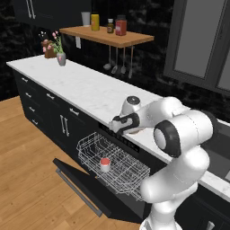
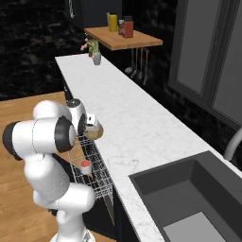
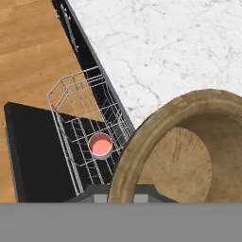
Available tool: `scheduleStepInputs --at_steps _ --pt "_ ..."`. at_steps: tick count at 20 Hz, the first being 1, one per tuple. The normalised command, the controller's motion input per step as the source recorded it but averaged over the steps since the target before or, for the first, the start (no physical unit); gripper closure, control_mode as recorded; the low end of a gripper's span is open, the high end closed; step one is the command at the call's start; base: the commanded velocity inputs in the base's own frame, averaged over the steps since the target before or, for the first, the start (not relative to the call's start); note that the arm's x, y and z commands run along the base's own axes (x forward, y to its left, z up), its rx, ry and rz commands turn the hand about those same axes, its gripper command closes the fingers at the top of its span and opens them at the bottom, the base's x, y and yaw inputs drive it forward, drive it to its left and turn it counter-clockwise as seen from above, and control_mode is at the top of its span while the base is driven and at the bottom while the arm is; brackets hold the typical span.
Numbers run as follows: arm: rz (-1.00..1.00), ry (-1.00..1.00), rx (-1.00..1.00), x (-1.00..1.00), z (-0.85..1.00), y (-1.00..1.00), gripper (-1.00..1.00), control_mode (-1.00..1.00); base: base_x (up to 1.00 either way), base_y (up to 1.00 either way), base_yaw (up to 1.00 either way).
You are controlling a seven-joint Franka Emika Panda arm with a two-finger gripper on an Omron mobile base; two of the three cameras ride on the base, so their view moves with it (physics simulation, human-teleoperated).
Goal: Pick up the cup and bowl from the counter, place them in the dishwasher, and close the dishwasher door.
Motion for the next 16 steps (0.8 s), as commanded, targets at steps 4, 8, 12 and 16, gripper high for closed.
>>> scheduleStepInputs --at_steps 4,8,12,16 --pt "0.0 0.11 0.06 -0.57 0.32 0.82 1.0 -1.0 0.0 0.0 0.0" --pt "0.0 0.15 0.0 0.0 -0.07 0.8 1.0 -1.0 0.0 0.0 0.0" --pt "0.08 -0.02 -0.11 0.0 -0.43 0.54 1.0 -1.0 0.0 0.0 0.0" --pt "0.11 -0.03 -0.07 0.0 -0.57 0.58 1.0 -1.0 0.0 0.0 0.0"
